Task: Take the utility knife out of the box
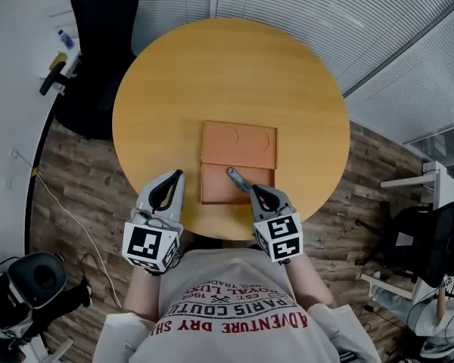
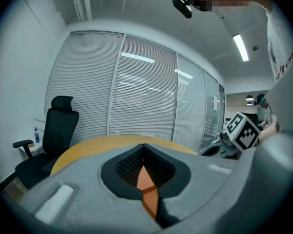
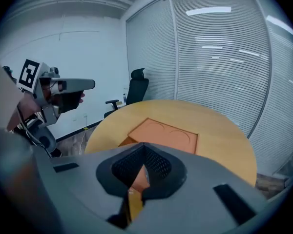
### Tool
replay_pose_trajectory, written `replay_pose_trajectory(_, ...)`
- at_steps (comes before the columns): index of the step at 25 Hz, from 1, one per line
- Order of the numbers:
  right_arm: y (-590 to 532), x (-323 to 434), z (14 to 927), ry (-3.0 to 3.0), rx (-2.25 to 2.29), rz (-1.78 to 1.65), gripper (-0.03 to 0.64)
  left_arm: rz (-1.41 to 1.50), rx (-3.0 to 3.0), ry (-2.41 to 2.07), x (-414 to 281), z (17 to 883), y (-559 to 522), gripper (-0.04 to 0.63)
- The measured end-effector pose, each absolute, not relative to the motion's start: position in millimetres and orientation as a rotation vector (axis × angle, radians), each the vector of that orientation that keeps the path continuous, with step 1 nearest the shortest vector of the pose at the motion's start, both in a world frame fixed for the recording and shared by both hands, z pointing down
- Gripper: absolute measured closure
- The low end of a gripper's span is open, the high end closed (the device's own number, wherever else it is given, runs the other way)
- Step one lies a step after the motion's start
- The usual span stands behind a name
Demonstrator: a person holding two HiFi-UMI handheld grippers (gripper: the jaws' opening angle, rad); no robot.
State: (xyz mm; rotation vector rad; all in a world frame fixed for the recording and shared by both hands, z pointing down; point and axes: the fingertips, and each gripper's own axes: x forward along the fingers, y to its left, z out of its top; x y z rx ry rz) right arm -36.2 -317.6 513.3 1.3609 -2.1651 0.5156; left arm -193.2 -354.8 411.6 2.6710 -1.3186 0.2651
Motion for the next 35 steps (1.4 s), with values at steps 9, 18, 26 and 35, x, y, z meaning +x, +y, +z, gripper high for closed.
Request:
replay_pose_trajectory(9, -328, -41, 579, -2.026, 1.251, 0.643, 0.609, 0.314, 2.63, -1.231, -198, 457, -379, 0.6)
replay_pose_trajectory(18, -344, -50, 631, -1.913, 1.1, 0.659, 0.543, 0.378, 2.553, -1.212, -209, 498, -394, 0.6)
replay_pose_trajectory(26, -355, -55, 659, -1.857, 1.013, 0.676, 0.479, 0.414, 2.485, -1.247, -227, 515, -402, 0.6)
replay_pose_trajectory(35, -363, -51, 678, -1.802, 0.977, 0.679, 0.457, 0.424, 2.459, -1.267, -232, 523, -409, 0.6)
